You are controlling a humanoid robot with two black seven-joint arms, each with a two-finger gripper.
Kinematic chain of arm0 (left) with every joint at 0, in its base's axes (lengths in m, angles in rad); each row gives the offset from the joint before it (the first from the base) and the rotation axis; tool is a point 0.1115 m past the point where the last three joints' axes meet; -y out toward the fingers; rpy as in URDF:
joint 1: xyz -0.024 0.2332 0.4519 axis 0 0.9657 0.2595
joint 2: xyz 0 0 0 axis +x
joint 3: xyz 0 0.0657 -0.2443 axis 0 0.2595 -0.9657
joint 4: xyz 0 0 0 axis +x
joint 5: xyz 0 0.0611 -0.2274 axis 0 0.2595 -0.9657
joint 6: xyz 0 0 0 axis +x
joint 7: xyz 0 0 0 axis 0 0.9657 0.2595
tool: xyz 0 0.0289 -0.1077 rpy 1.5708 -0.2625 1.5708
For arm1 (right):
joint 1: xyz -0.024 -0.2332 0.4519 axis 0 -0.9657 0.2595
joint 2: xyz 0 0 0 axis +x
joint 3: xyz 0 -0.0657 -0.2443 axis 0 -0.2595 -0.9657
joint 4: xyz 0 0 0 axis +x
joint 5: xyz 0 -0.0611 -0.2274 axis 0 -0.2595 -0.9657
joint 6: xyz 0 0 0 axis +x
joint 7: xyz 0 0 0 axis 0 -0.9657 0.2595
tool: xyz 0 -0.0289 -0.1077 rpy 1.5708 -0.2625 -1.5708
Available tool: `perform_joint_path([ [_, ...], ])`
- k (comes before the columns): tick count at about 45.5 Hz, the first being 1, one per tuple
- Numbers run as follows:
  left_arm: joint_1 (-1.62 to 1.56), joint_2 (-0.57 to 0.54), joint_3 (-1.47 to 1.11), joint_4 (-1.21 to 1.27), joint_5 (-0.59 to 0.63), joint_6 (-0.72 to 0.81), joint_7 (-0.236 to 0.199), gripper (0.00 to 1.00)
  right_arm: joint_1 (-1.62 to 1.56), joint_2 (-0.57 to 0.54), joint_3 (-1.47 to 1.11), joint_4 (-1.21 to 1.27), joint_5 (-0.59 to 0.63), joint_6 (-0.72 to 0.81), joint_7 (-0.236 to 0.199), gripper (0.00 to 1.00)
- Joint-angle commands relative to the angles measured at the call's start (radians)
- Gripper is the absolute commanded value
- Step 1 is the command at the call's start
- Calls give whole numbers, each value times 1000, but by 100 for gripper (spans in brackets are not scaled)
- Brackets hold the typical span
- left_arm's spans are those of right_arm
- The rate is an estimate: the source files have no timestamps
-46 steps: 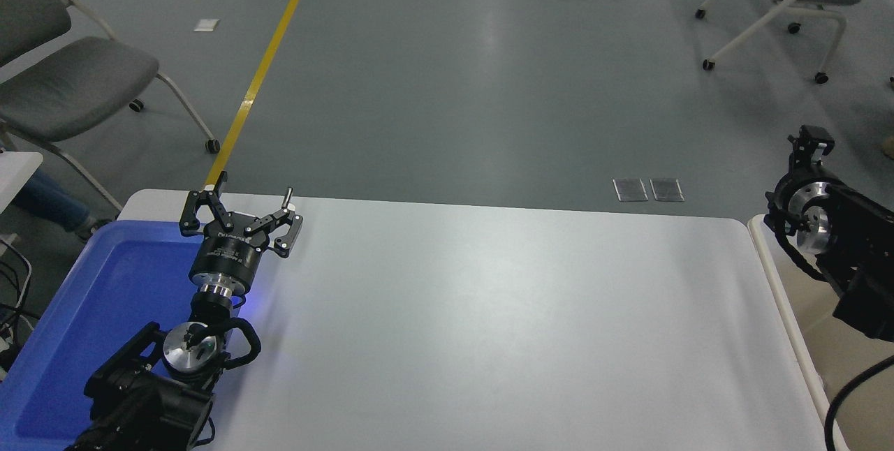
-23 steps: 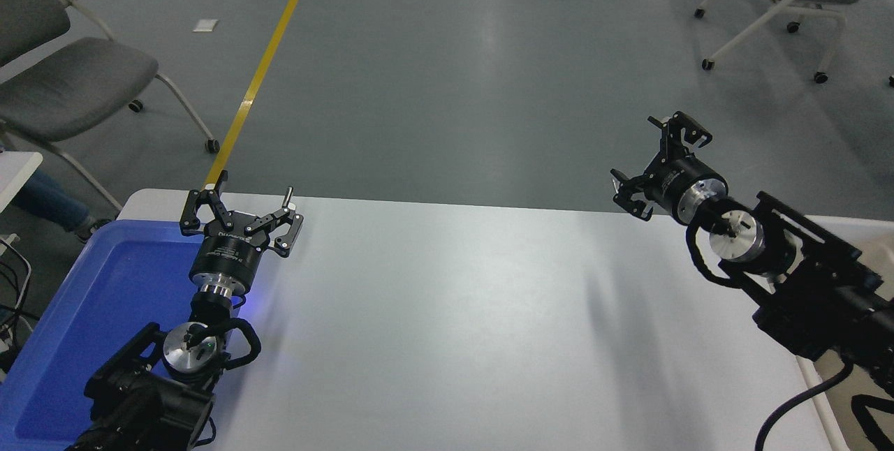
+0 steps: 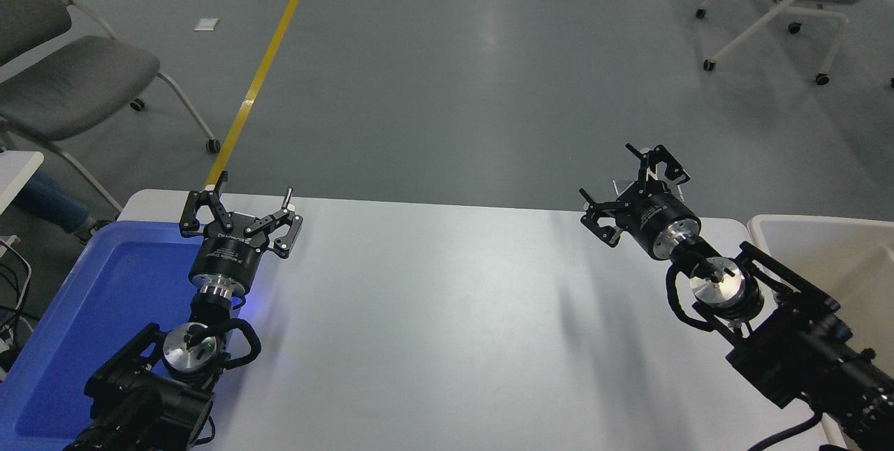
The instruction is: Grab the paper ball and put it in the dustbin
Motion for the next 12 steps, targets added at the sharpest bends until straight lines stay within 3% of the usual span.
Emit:
perform_joint_path([
  [1, 0, 0, 0, 0, 0, 0, 0, 99, -29, 16, 52, -26, 1, 29, 5, 100],
  [12, 0, 0, 0, 0, 0, 0, 0, 99, -32, 18, 60, -26, 1, 49, 10, 100],
])
